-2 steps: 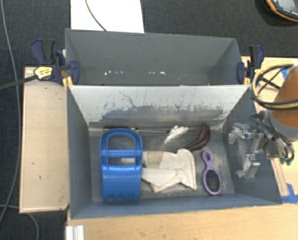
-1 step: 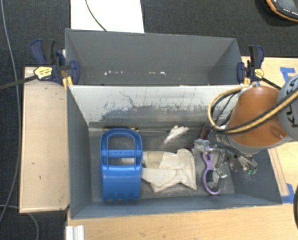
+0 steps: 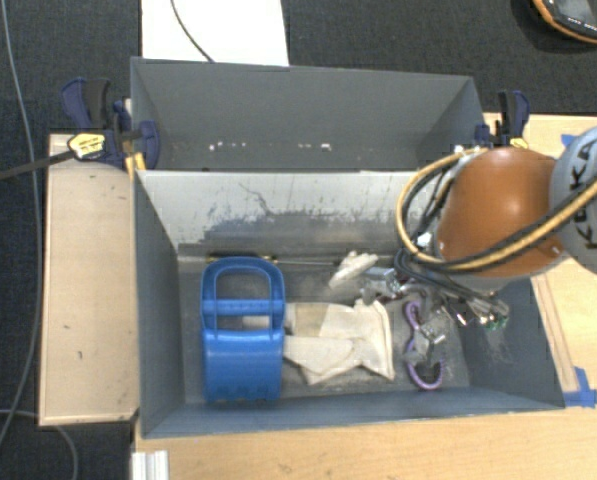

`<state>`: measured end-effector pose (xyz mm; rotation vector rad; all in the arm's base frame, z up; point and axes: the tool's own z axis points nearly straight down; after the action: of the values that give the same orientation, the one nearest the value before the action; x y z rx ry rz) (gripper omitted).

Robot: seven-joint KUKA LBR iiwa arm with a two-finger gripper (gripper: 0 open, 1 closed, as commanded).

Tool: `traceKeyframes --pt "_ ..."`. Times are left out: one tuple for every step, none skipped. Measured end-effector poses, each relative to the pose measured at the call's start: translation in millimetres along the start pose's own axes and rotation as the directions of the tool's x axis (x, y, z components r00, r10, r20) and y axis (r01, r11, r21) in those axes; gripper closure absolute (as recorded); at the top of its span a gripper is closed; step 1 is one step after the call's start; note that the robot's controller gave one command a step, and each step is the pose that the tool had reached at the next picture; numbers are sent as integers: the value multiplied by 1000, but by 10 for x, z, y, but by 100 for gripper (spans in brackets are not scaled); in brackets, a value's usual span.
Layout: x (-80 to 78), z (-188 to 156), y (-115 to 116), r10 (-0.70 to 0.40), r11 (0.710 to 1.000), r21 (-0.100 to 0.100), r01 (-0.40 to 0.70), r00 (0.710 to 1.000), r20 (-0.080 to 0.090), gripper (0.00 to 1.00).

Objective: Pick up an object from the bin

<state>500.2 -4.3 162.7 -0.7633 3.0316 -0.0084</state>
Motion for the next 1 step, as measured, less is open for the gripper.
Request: traceKeyframes --pt "-393 572 228 -204 979 -13 204 979 -9 0"
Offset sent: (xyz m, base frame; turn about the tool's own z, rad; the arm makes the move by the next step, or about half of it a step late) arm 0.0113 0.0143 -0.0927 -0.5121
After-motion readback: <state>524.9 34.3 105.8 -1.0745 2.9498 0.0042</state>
